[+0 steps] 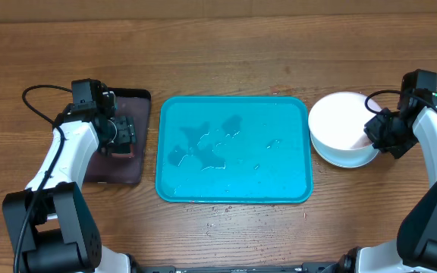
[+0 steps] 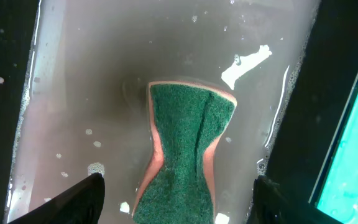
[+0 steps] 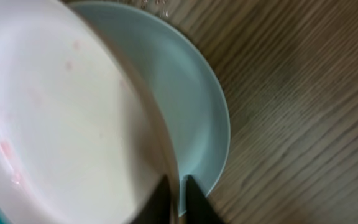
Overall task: Clean dirty plates on tray and stack at the side
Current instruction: 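Lower the white plate onto the plate stack right of the tray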
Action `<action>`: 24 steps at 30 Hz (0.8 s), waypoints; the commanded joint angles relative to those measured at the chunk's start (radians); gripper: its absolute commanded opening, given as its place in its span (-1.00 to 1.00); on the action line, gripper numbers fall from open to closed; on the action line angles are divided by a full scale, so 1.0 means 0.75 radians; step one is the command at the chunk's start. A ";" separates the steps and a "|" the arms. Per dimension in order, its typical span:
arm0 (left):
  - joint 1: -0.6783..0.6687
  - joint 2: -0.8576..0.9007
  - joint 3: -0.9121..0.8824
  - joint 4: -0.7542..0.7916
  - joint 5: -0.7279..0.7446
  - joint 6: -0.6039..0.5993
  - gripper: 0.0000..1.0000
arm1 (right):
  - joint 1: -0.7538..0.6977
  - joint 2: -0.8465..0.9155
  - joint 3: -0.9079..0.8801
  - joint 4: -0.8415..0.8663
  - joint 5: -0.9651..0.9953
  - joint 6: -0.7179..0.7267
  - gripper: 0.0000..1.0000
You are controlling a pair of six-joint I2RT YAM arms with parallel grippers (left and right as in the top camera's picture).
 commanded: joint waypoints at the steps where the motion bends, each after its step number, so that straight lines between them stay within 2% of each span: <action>1: 0.005 -0.033 -0.012 0.001 -0.003 -0.028 0.54 | -0.003 -0.026 0.001 -0.007 -0.008 -0.010 -0.23; 2: 0.005 -0.033 -0.012 0.001 -0.004 -0.028 0.54 | -0.003 -0.026 0.001 -0.008 -0.012 -0.011 -0.12; 5: 0.005 -0.033 -0.012 0.000 -0.003 -0.029 0.54 | 0.004 -0.026 0.001 -0.015 -0.060 -0.031 -0.10; 8: 0.005 -0.033 -0.012 0.001 -0.004 -0.029 0.54 | 0.033 -0.026 0.001 -0.016 -0.213 -0.223 -0.27; 9: 0.005 -0.033 -0.012 0.000 -0.003 -0.029 0.54 | 0.048 -0.026 0.001 -0.022 -0.261 -0.287 -0.40; 12: 0.005 -0.033 -0.012 0.000 -0.004 -0.029 0.54 | 0.120 -0.026 0.001 -0.063 -0.310 -0.442 -0.60; 14: 0.005 -0.033 -0.012 0.000 -0.004 -0.028 0.54 | 0.165 -0.026 0.001 -0.096 -0.299 -0.456 -0.75; 19: 0.005 -0.033 -0.012 0.000 -0.004 -0.029 0.54 | 0.252 -0.026 -0.005 -0.153 -0.299 -0.456 -0.92; 24: 0.005 -0.033 -0.012 0.000 -0.003 -0.029 0.54 | 0.304 -0.026 -0.076 -0.092 -0.296 -0.451 -0.92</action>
